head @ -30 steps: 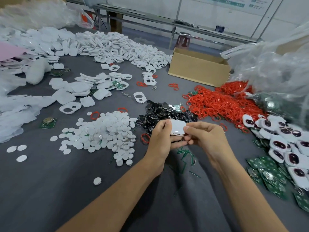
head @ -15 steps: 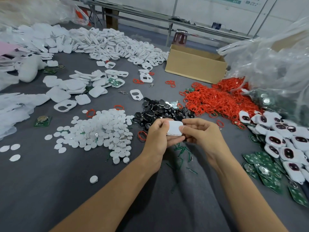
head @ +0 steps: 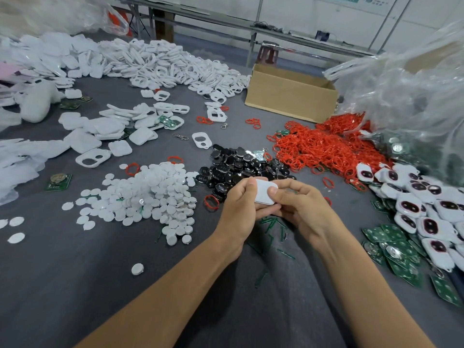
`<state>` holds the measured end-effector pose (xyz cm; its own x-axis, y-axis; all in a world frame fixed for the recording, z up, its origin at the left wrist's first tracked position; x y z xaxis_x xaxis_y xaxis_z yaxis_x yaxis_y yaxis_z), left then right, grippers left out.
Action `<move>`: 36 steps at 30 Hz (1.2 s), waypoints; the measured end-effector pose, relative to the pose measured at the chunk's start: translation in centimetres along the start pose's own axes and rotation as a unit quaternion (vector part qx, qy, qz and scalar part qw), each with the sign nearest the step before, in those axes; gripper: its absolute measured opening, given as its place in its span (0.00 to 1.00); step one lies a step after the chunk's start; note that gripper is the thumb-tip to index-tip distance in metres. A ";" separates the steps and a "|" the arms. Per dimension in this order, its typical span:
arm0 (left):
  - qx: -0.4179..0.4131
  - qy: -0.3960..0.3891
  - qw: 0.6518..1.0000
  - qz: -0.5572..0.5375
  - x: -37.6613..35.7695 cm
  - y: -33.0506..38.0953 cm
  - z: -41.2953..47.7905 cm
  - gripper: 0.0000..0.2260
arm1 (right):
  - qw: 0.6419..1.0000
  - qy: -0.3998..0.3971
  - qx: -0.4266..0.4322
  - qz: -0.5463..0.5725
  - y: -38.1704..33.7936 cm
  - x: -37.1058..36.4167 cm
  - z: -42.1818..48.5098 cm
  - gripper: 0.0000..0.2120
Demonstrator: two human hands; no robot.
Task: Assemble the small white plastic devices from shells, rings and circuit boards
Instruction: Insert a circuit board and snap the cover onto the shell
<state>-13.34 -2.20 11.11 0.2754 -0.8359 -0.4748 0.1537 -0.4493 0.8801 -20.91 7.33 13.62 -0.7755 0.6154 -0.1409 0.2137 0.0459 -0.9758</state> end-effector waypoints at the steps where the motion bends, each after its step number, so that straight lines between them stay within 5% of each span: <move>1: -0.002 -0.001 1.000 0.004 0.0 0.0 0.0 0.15 | 1.000 -0.002 -0.003 0.003 0.0 0.0 0.0 0.05; 18: -0.047 -0.020 0.999 0.017 -0.1 0.1 -0.3 0.14 | 0.995 -0.023 0.025 0.096 -0.4 -0.5 -0.1 0.07; 36: -0.029 -0.012 0.999 -0.025 -0.1 0.6 -0.4 0.12 | 0.996 0.037 0.077 0.020 -0.2 -1.4 -0.2 0.07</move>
<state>-12.91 -2.25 11.71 0.2427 -0.8206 -0.5175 0.2219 -0.4723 0.8530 -19.73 6.58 14.04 -0.7208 0.6711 -0.1731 0.1459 -0.0973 -0.9845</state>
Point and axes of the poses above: each hand's wrist, its own z-axis towards the middle knuckle, its own x-axis out of the back of the hand, y = z × x, the point moved 1 cm from there along z, towards the middle knuckle, and after that the axes turned 14 degrees about -y, right-handed, at the moved point
